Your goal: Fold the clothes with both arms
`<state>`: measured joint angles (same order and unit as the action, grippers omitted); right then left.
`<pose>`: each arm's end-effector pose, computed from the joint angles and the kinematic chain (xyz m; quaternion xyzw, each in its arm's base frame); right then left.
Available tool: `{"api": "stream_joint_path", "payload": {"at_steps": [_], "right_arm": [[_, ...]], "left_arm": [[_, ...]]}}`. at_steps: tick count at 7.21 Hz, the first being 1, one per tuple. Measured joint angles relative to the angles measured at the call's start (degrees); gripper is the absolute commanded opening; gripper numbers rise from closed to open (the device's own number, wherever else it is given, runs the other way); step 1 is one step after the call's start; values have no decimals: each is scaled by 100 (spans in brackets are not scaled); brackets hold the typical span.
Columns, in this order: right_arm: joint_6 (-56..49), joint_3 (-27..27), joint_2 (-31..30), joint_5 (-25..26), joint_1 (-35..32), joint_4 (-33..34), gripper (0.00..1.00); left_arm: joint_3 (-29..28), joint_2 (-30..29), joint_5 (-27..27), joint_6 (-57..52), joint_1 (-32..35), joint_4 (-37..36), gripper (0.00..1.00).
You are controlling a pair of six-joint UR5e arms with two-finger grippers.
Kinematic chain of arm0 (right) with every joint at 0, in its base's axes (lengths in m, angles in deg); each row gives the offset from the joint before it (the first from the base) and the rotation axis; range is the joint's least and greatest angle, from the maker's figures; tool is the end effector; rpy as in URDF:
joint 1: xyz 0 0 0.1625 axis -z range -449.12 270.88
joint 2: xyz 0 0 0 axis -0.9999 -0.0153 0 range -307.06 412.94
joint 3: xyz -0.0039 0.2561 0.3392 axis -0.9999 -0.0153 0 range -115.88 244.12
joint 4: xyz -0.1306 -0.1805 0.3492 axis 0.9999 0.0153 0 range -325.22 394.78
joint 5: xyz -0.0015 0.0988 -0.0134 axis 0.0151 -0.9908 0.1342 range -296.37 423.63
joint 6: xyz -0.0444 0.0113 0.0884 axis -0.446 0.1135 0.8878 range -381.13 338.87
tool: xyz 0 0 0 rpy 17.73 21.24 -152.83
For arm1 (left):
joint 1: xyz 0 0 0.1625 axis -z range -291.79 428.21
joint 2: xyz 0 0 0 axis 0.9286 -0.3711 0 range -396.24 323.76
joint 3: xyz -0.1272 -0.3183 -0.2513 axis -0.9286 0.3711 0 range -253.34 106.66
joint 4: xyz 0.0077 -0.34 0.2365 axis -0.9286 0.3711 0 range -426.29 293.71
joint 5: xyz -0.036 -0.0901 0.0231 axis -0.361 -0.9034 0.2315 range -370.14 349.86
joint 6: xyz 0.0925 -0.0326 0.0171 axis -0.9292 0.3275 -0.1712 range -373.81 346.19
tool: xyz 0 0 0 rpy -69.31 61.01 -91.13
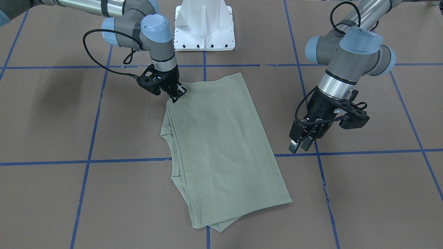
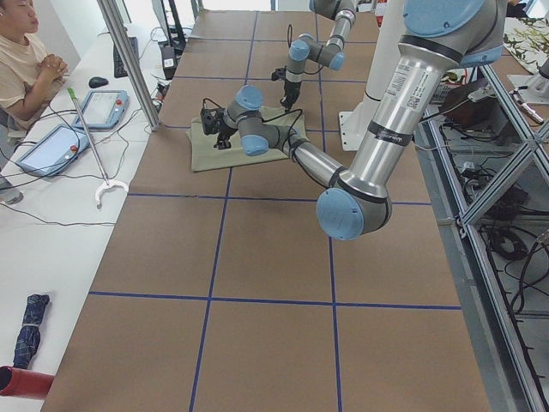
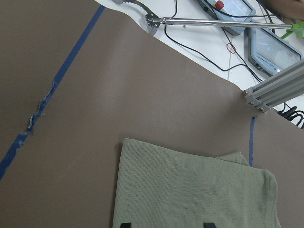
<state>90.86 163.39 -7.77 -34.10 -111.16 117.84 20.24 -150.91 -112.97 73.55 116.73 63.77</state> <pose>-0.5620 -0.3569 0.2869 -0.0621 -0.3858 0.3207 0.8628 0.3472 -0.5606 0.3064 0.1574 0.5432 -0.2627 0.7818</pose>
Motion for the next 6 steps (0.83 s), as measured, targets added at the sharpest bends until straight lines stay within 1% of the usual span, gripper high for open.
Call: {"api": "stream_joint_path", "payload": {"at_steps": [2,4,6], "right_arm": [[0,79,29,-88,-97,-2,0],[20,345,10,-195,-168,47,0],[68,457,-16,-208,-176,66,0]], "left_arm": [[28,0,0,0,0,-29,59],[50,-2,-6,-4,-1,-85,59],[100,-2,-14,61,-8,-102,59]]}}
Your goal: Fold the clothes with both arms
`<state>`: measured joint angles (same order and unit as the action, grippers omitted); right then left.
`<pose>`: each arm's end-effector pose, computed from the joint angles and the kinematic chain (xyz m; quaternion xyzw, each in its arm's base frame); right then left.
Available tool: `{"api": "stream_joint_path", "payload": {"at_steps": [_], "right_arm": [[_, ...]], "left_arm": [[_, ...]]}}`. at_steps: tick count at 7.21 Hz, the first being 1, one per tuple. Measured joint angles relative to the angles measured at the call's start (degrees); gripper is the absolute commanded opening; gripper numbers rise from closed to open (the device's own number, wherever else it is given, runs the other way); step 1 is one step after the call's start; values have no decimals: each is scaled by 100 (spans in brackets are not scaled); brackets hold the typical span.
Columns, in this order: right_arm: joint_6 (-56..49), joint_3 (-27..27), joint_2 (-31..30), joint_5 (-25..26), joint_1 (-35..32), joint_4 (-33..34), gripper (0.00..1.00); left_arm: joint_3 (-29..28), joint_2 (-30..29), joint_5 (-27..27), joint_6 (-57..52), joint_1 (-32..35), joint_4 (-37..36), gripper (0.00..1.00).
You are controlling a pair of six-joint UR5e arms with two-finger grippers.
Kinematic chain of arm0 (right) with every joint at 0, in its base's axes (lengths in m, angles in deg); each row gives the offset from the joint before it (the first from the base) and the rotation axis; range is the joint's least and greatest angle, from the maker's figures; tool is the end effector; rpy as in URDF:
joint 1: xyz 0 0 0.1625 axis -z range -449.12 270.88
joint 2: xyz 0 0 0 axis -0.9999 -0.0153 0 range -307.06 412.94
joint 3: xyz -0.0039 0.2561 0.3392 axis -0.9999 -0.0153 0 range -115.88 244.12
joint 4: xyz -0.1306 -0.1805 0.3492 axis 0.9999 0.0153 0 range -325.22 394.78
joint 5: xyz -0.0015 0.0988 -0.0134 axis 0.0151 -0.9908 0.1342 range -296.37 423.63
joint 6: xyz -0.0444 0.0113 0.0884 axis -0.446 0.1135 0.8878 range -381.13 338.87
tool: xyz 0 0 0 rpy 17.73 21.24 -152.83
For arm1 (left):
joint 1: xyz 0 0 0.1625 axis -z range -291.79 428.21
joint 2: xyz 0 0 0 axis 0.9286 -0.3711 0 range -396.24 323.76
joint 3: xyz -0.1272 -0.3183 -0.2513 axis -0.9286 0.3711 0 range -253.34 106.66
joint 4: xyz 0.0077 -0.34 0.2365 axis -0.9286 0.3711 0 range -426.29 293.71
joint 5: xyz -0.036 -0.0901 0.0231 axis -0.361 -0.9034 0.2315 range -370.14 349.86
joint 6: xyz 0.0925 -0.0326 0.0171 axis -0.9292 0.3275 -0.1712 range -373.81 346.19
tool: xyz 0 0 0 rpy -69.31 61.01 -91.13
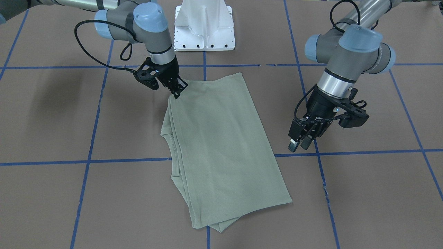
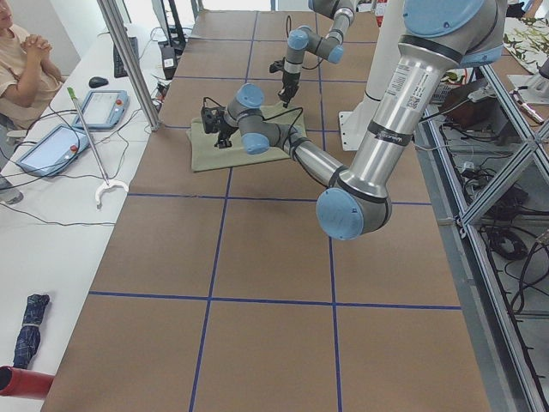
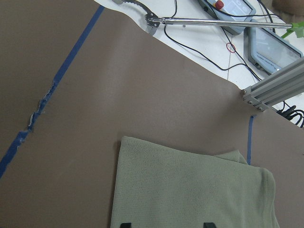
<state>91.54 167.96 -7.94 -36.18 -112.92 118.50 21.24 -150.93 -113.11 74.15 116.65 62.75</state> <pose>-0.5325 -0.3620 0.2552 -0.0737 -0.4157 0.3246 0.8464 0.3460 -0.5575 0.3002 0.1532 0.5444 -0.2656 0.7808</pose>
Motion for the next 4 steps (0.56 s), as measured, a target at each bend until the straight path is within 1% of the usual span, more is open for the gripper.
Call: {"api": "stream_joint_path", "payload": {"at_steps": [1,2,3,4], "right_arm": [[108,51,-35,8,36,1,0],[252,124,-77,19,125,2,0],[352,272,-151,20,221,10,0],[403,462,-278,17,287,17,0]], "left_arm": [[113,38,-11,208,-20,1,60],[357,141,-27,635,-123,-2,63],[745,330,-8,1163,-403,-19,65],[1115,528,174,1717,-867,-88,66]]}}
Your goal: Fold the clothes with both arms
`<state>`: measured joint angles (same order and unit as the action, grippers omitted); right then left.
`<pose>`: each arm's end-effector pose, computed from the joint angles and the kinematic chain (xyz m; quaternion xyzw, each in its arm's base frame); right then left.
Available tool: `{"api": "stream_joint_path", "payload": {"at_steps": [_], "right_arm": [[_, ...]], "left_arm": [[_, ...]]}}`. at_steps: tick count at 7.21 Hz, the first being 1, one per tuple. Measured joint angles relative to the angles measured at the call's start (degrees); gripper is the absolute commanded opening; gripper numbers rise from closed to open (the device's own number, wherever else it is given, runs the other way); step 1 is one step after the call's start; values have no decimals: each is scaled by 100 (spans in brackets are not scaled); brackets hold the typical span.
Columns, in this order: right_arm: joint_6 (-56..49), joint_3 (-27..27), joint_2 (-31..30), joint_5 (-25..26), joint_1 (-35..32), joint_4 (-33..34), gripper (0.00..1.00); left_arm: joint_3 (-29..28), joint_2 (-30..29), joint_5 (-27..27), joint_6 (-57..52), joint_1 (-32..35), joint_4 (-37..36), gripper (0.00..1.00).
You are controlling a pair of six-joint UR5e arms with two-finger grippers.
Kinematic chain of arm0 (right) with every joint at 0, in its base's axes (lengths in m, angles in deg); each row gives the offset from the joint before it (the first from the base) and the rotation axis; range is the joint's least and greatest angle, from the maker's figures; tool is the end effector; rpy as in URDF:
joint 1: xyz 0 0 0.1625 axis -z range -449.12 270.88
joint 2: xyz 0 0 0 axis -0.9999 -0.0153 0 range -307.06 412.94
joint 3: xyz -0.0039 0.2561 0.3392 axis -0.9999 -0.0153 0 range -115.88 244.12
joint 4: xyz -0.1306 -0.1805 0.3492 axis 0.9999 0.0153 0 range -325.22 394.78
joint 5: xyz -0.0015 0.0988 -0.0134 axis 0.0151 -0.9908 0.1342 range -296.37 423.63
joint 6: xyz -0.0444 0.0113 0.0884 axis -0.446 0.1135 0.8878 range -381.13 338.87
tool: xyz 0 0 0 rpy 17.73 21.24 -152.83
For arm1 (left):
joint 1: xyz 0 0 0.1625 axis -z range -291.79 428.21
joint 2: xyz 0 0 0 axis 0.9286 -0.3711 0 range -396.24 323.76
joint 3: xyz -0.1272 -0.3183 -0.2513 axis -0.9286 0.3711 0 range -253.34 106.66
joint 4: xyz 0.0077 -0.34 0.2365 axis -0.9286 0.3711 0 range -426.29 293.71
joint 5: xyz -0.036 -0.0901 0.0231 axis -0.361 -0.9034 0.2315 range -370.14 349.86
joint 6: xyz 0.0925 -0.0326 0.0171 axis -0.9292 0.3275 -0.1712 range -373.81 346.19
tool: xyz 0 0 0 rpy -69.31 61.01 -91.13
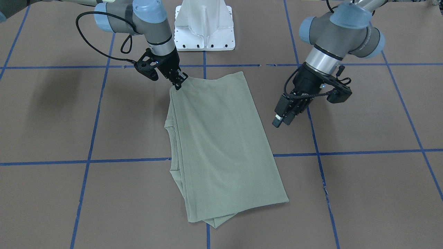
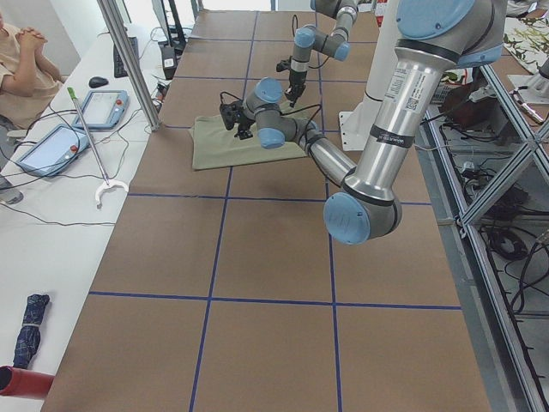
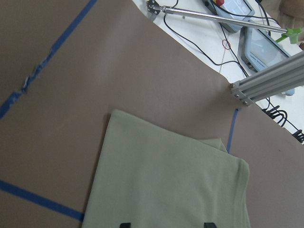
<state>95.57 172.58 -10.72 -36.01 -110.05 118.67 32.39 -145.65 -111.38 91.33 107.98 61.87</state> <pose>-0.5243 -0.3254 0.2517 -0.0974 -0.4239 0.3302 0.8377 0.3761 -0.4613 0.2702 0.0498 0.5971 -0.3162 0.7355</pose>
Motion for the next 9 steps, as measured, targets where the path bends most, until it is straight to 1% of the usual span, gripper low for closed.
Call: {"api": "stream_joint_path", "payload": {"at_steps": [1,2,3,5,7,9], "right_arm": [[21,123,-91,0,33,3,0],[29,171,-128,1,52,4,0],[29,187,-141,-1,61,3,0],[26,188,-140,-3,72,-3,0],[20,185,-140,2,78,-4,0],[25,181,-145,5,86,-4,0]], "left_arm": [[295,93,363,487,-589,-246,66],[585,130,726,869,-1186,-709,67],[796,147,969,1184,-1673,-1203,69],[922,205,1132,1728,-2408,-1839,69],[910,352,1168,2118,-2862,-2004,69],[841,404,1190,2238,-3064,-2023,68]]}}
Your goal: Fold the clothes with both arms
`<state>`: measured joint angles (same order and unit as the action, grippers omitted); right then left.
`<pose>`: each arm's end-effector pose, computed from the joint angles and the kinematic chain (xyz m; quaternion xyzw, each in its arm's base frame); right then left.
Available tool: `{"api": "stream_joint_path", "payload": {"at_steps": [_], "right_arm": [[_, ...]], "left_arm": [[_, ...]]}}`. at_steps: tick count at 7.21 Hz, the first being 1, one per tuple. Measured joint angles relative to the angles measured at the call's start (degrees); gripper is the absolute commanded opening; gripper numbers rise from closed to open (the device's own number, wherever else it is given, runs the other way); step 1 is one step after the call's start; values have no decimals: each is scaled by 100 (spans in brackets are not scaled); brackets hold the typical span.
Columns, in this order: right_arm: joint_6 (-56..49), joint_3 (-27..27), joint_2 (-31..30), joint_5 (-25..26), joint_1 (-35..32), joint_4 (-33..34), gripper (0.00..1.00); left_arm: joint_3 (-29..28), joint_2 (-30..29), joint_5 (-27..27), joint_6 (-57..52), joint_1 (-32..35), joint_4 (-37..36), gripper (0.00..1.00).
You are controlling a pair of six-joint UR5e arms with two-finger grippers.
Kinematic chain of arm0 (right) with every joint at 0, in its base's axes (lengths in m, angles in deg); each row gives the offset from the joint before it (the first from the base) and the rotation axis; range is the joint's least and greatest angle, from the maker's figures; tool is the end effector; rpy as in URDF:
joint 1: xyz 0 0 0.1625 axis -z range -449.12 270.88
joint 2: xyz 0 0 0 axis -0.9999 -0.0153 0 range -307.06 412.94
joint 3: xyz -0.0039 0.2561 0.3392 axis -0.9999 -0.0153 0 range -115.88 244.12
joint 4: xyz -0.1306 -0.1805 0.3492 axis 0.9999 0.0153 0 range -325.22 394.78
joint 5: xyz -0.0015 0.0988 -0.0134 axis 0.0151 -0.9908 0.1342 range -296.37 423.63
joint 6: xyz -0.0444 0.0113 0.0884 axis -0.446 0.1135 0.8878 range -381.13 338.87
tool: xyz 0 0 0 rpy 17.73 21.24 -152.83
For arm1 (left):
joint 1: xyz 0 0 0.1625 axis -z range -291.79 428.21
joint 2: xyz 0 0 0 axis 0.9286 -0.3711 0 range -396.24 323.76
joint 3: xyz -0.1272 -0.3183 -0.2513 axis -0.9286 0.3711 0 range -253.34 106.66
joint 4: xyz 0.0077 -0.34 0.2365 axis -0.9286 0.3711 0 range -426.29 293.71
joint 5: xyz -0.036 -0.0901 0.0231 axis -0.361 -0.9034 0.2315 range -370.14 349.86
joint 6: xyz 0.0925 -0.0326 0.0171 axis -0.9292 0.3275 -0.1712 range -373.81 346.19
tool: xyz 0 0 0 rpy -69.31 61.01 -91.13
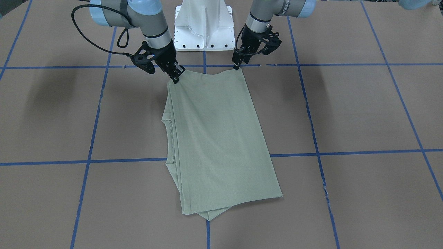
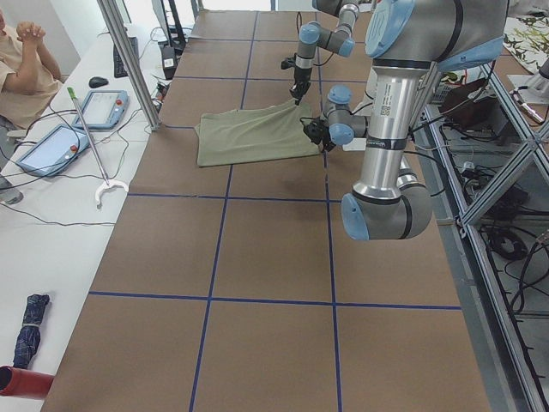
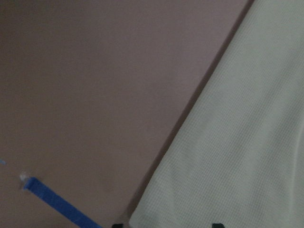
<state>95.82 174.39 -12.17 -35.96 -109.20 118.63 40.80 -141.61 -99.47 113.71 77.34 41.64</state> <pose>-0.5182 -0.3137 0.2536 -0.1011 -0.4261 0.3252 0.8381 0.5245 -0.2205 0.2924 -0.1130 0.4671 -0.3497 0.8042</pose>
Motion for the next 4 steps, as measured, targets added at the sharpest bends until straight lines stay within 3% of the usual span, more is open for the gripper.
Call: {"api": "stream_joint_path", "payload": {"at_steps": [4], "right_arm": [[-2,3,-4,0,2,0,0]], "left_arm": [[-71,-32,114,-30,-97,-8,64]]}}
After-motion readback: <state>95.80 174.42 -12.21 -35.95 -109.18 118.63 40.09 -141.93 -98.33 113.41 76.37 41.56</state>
